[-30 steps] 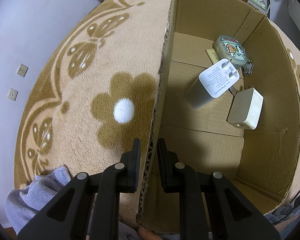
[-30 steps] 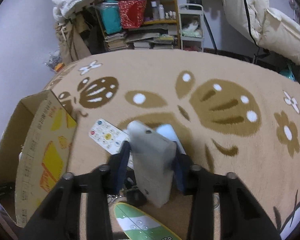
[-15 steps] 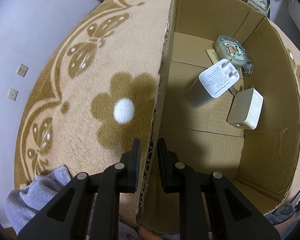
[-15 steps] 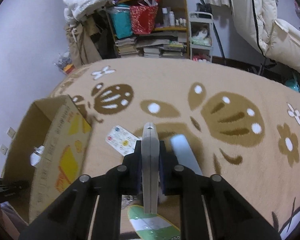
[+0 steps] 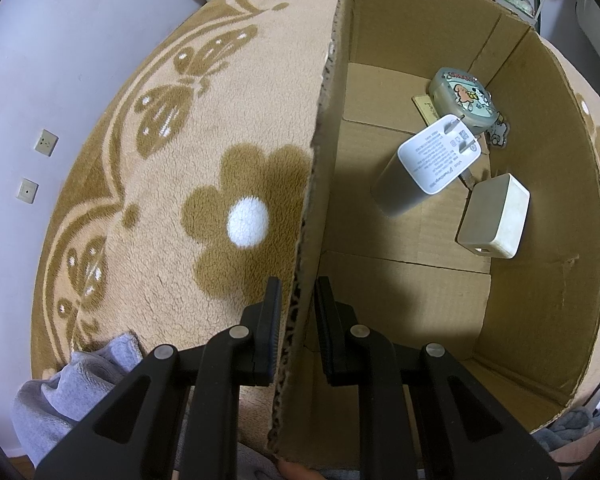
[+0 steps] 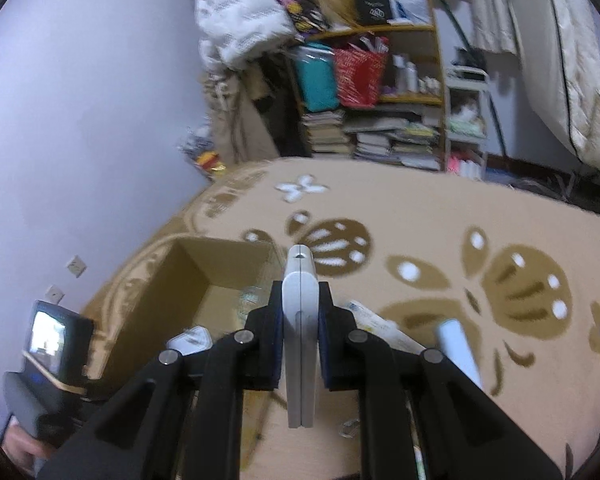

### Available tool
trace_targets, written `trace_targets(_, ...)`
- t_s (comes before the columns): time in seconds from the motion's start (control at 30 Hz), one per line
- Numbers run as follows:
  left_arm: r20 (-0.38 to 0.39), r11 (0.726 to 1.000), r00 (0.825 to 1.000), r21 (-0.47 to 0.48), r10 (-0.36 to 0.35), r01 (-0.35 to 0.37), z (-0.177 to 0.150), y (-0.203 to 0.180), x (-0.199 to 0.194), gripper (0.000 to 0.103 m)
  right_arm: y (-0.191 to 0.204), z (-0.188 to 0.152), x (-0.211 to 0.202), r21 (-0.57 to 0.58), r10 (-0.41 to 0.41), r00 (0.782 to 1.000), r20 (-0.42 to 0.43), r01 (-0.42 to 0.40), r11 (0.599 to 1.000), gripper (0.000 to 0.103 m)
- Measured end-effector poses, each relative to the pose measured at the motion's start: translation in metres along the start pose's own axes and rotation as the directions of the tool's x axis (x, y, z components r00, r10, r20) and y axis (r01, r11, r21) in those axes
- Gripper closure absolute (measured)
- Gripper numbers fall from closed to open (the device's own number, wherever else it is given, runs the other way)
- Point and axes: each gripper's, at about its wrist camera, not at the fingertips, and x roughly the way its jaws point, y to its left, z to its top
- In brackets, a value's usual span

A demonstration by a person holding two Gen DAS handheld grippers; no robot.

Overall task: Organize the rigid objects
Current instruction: 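Carry the power adapter into the box and release it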

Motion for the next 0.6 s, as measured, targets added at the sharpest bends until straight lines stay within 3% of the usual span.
trace_targets(0.33,0.0,1.0,1.0,0.004,0.005,-0.005,0.0,0.0,0.001,0.087,0.05,0.005,0.01,-0.04,0.119,0.993,-0.002,-0.119,0.992,0.087)
trace_targets(0.6,0.0,1.0,1.0,0.007,0.01,-0.01,0.0,0.0,0.002,0.087,0.055,-0.009,0.049,-0.002,0.083,0.989,-0.126,-0.084,0.996,0.087)
